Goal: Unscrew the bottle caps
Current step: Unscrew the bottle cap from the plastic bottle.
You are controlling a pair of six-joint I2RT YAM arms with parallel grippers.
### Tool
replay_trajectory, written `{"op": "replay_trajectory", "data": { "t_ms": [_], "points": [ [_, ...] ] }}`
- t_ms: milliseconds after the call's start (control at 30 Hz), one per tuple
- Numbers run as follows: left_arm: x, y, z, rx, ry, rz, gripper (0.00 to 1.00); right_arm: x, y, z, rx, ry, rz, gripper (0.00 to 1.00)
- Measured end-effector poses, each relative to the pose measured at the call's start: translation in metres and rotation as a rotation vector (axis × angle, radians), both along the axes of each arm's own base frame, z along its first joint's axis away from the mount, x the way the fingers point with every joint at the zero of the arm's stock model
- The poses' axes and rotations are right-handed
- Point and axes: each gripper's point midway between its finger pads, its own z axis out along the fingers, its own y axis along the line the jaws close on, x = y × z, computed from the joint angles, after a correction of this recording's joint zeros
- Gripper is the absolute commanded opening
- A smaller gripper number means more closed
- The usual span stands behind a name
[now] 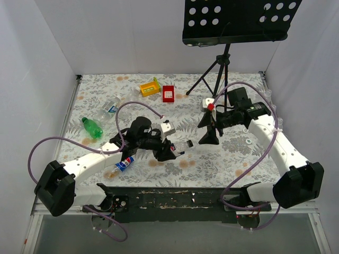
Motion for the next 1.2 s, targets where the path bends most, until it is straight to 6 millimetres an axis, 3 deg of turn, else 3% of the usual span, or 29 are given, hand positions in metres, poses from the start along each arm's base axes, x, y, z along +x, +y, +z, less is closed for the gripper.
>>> {"op": "replay_trajectory", "data": {
  "t_ms": [167,400,667,833,1067,1200],
  "points": [
    [0.002,0.009,-0.002,0.038,-0.088,0.055,0.0,0.014,0.0,0.012,0.097,0.233,-0.149,0.83],
    [0.007,0.005,0.006,0.037,-0.168,0.088,0.0,0.0,0.007,-0.027,0.093,0.683,-0.368,0.81],
    [0.014,0.002,0.01,0.022,-0.19,0.11,0.0,0.008,0.018,-0.014,0.146,0.802,-0.402,0.72],
    [0.016,0.0,0.01,0.016,-0.191,0.112,0.0,0.007,0.024,-0.015,0.149,0.867,-0.379,0.55],
    [0.017,-0.002,0.012,0.003,-0.193,0.115,0.0,0.003,0.028,-0.014,0.155,0.889,-0.345,0.1],
    [0.016,-0.001,0.013,-0.011,-0.159,0.115,0.0,0.001,0.026,-0.013,0.164,0.858,-0.311,0.01]
  ]
}}
